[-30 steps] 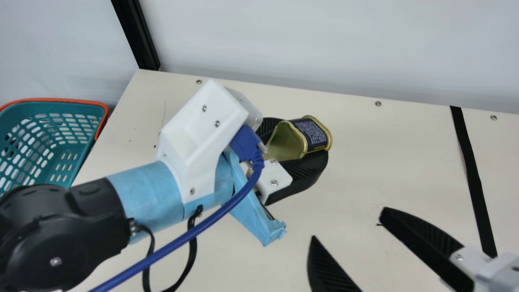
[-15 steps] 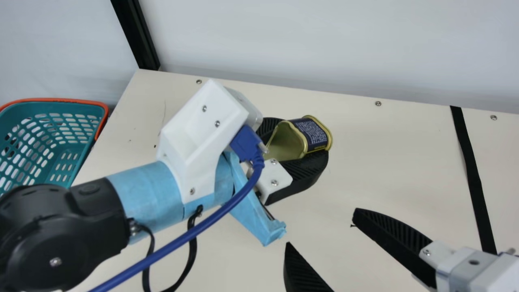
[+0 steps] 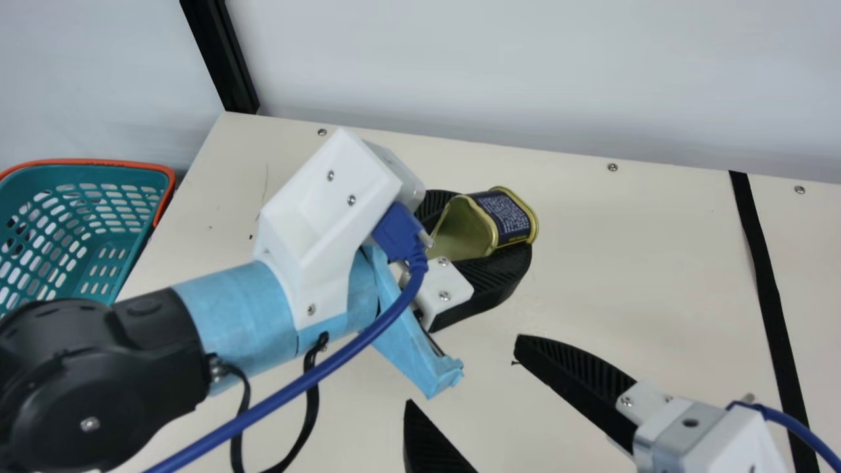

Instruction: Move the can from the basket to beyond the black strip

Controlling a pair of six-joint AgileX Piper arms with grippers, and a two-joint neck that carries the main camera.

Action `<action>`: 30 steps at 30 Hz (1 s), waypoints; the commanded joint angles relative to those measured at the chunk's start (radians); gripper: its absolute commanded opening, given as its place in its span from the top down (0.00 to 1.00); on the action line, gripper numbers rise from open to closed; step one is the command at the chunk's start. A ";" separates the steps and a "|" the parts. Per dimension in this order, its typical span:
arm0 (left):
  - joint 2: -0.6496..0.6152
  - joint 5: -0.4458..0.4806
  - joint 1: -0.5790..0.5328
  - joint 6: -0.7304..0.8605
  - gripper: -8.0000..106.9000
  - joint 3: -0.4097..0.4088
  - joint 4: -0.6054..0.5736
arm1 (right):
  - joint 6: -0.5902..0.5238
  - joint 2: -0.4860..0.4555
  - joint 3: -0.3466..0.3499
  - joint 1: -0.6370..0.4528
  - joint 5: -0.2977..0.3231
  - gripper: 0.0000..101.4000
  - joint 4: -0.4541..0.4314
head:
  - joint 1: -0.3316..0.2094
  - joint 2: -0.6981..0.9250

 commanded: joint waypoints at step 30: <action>0.000 0.000 0.000 0.000 0.84 0.000 0.000 | 0.277 0.183 -0.055 -0.037 -0.170 0.00 -0.259 | -0.028 -0.003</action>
